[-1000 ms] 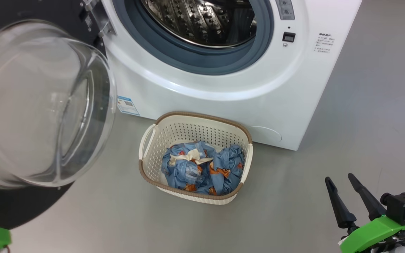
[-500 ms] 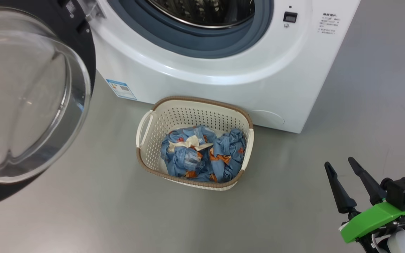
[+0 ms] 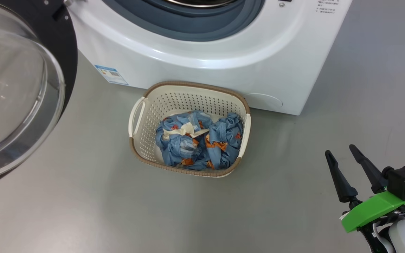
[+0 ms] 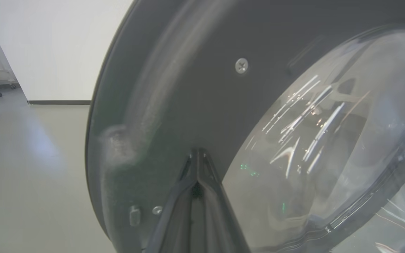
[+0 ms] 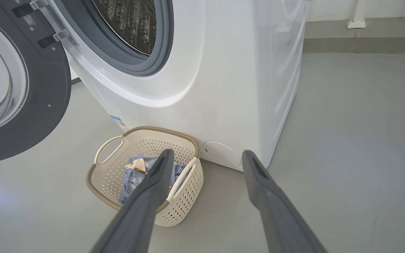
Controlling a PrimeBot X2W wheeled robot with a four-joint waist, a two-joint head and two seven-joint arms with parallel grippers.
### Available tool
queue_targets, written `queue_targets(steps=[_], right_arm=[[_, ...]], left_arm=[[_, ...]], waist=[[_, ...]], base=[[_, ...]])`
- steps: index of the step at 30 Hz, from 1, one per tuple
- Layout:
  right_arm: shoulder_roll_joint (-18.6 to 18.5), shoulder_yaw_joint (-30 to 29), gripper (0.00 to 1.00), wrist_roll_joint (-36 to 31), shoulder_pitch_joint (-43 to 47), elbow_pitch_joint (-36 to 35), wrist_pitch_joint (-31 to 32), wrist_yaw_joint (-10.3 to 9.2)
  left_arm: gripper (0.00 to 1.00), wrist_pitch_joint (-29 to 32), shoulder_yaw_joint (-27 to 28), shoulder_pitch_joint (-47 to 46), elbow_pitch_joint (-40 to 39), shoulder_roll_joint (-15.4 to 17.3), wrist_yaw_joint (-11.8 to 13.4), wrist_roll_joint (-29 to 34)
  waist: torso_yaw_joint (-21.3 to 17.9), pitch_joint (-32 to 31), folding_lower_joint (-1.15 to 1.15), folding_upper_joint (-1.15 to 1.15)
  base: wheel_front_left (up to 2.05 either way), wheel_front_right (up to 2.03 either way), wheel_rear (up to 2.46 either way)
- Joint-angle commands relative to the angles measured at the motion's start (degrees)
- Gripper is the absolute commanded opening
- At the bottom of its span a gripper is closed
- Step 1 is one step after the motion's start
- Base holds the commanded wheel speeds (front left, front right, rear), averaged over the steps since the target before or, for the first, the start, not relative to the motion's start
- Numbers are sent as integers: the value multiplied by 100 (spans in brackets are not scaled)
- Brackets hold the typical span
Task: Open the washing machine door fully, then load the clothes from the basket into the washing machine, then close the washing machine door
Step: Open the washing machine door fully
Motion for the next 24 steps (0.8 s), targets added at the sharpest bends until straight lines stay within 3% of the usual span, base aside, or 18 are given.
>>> queue_targets(steps=[1, 13, 24], right_arm=[[-72, 126, 100, -40, -53, -131, -69, 9], [-112, 198, 100, -72, -209, -106, -69, 9], [75, 221, 100, 4, 18, -14, -69, 9]], left_arm=[[0, -30, 160, -136, -84, 502, -10, 78], [0, -30, 348, -517, 410, 618, -50, 410], [0, -30, 276, 137, -132, 125, -82, 512]], waist=[[-16, 41, 0, 0], [-60, 151, 0, 0], [-70, -396, 0, 0]], base=[[0, 0, 0], [0, 0, 0], [0, 0, 0]])
